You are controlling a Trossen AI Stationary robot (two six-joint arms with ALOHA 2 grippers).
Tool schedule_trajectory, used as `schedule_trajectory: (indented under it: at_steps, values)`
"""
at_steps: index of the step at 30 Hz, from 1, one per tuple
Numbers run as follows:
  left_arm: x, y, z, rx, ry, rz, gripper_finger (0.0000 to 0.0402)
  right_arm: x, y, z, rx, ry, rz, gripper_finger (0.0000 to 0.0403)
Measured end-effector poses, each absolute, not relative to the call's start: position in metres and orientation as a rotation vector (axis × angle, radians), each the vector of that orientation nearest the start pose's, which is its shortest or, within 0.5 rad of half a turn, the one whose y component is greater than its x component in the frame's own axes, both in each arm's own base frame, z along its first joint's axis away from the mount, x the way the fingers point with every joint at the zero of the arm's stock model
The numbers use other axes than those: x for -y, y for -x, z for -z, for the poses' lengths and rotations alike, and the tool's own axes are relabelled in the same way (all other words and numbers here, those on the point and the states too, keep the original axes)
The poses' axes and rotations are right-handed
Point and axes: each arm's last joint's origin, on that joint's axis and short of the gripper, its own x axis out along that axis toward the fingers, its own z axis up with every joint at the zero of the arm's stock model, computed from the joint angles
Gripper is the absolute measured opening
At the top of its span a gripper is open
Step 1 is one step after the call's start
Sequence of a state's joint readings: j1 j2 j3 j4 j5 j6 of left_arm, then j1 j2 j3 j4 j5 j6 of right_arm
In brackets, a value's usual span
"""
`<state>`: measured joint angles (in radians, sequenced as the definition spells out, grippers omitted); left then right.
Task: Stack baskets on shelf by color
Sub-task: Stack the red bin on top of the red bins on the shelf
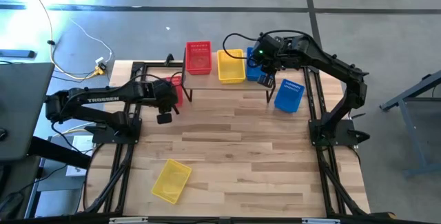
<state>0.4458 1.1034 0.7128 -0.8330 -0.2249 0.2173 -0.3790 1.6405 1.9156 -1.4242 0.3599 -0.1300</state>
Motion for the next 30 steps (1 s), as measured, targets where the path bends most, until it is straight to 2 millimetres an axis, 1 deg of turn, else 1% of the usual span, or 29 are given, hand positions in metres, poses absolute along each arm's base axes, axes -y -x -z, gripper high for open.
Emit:
schedule_trajectory:
  at_steps: [9,20,23,27,30]
  values:
    - [-0.091,-0.175,-0.193,-1.374,-0.043,-0.432,0.011,0.119,-0.272,-0.405,-1.214,0.098,0.577,0.0074]
    - [-0.096,-0.179,-0.177,-1.478,-0.07,-0.491,0.011,0.119,-0.272,-0.405,-1.214,0.098,0.577,0.0074]
    - [-0.095,-0.179,-0.169,-1.51,-0.066,-0.477,0.011,0.119,-0.272,-0.405,-1.214,0.099,0.577,0.0074]
    - [-0.096,-0.18,-0.166,-1.516,-0.064,-0.475,0.011,0.119,-0.272,-0.405,-1.214,0.099,0.577,0.0074]
    - [-0.096,-0.181,-0.165,-1.52,-0.062,-0.459,0.0098,0.119,-0.272,-0.405,-1.215,0.1,0.575,0.0074]
